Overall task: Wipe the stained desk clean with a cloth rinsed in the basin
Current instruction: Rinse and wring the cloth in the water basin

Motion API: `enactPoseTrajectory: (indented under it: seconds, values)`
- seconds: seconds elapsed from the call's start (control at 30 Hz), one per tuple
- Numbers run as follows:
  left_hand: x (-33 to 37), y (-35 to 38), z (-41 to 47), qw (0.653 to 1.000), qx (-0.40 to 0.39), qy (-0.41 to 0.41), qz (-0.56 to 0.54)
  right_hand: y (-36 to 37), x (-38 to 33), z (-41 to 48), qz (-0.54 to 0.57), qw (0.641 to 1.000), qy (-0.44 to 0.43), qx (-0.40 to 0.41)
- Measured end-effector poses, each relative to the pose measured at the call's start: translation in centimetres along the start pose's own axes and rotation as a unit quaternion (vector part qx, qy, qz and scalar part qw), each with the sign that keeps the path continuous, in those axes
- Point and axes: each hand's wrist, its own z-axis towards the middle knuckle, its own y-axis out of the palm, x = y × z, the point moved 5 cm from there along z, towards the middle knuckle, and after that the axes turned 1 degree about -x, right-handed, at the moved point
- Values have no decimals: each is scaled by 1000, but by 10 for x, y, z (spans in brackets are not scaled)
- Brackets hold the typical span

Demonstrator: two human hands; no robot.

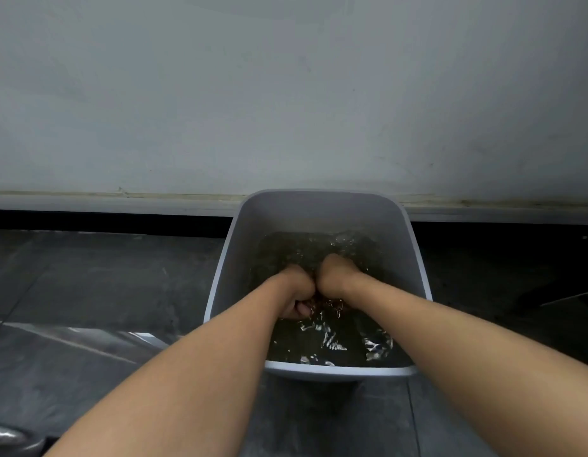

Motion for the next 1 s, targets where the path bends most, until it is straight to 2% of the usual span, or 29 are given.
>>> enactPoseTrajectory:
  seconds: [0.1, 0.2, 0.3, 0.43, 0.47, 0.53, 0.6, 0.67, 0.7, 0.8, 0.87, 1.0]
  values:
    - [0, -6, 4, 993, 6, -21, -117, -1, -7, -13, 134, 990, 10, 34]
    - [4, -14, -6, 971, 13, -15, -238, -1, -16, -24, 175, 983, 2, 60]
    - [14, -9, -21, 969, -25, 14, -245, -9, -14, -18, 144, 983, -17, 117]
    - [19, -14, -34, 975, -66, 15, -210, -28, 2, -14, 37, 990, -9, 133]
    - [19, -19, -37, 981, -71, 23, -179, -34, 7, -15, 10, 991, -17, 132]
    - [18, -32, -39, 996, -24, 55, -73, -37, 10, -14, -55, 992, -50, 99]
    - [20, -40, -40, 997, 4, 75, 30, -32, 10, -11, -138, 987, -75, 20]
    - [23, -39, -39, 984, -4, 79, 159, -27, 10, -9, -197, 975, -83, -53]
    - [23, -40, -36, 966, -3, 76, 248, -26, 11, -11, -201, 973, -80, -80]
    - [23, -31, -31, 870, 23, 76, 487, -19, 17, -12, -254, 955, -87, -124]
    - [20, -16, -23, 834, 17, 110, 541, -9, 17, -11, -287, 944, -109, -119]
    - [13, -2, -11, 797, 17, 170, 579, 0, 18, -6, -322, 935, -121, -91]
